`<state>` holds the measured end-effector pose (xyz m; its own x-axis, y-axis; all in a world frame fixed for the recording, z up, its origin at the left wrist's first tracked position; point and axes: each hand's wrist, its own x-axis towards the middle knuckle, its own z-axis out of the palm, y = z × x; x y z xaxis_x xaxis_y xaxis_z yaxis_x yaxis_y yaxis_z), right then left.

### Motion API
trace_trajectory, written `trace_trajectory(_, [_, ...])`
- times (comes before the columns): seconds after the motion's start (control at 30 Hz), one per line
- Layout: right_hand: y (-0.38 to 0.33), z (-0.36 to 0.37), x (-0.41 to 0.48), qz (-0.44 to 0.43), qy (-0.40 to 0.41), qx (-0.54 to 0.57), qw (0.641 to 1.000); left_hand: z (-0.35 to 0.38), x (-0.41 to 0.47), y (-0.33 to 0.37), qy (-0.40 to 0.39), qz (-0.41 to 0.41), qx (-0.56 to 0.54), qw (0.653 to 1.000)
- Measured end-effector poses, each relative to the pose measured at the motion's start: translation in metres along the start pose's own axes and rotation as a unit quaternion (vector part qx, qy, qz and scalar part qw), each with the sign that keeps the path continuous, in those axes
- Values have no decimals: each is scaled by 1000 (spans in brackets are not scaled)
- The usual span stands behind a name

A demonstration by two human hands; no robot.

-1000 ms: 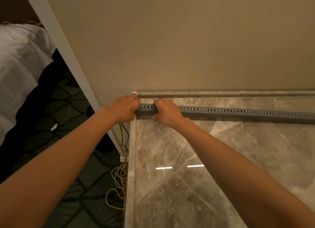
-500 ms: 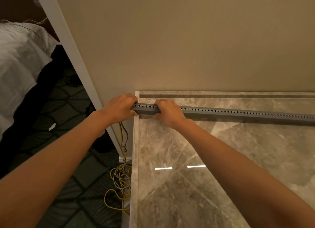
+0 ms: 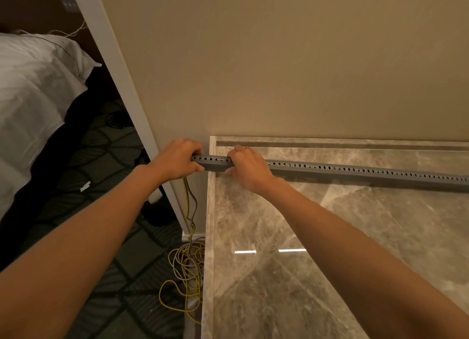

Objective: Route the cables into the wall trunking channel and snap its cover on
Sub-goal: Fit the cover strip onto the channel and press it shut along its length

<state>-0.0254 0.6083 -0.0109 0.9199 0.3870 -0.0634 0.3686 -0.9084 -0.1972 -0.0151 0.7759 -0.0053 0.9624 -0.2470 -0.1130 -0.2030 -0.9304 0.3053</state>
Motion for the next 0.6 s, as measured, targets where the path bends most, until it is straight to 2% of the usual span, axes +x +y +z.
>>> trace_trajectory(0.2, [3,-5,2,14,-7,29,999,-4,1,5,-12,-11,14,1000])
trace_trajectory(0.37, [13,-2,-4,19,-4,28,999,-4,0,22,-20,-11,72,997])
trace_trajectory(0.6, [87,-7,-49,82,15,-5,997,10,19,86,-31,99,141,985])
